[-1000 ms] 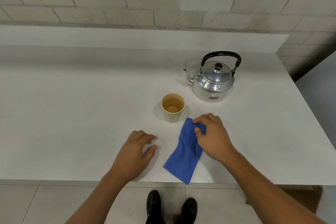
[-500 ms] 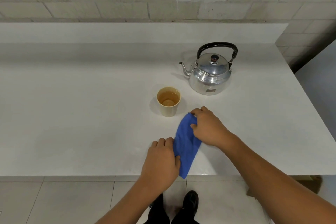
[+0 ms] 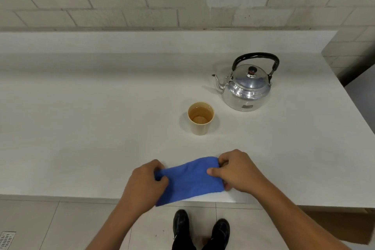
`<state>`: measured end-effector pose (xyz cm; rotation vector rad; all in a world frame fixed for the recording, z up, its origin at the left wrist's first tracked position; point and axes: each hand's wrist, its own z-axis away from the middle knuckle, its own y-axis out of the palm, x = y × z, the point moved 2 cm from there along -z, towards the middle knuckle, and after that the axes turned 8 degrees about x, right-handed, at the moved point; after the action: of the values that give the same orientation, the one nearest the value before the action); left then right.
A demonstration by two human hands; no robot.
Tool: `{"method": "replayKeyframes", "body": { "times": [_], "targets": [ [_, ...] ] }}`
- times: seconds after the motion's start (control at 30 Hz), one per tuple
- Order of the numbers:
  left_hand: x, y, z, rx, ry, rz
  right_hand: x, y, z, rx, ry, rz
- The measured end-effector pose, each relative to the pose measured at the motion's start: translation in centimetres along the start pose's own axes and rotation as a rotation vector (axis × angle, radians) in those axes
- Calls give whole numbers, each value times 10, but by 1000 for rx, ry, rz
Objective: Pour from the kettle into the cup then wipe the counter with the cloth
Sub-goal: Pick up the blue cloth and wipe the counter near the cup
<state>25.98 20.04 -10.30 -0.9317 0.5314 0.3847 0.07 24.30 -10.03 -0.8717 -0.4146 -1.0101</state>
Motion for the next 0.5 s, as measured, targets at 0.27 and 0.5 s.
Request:
{"method": "replayKeyframes", "body": {
  "times": [0.27,0.5],
  "targets": [
    [64,-87,-32,-197,-13,253,65,63,-26,48,-101,-323],
    [87,-146,-71,-292,-15,345,113,80,-65,2,-157,-417]
  ]
}}
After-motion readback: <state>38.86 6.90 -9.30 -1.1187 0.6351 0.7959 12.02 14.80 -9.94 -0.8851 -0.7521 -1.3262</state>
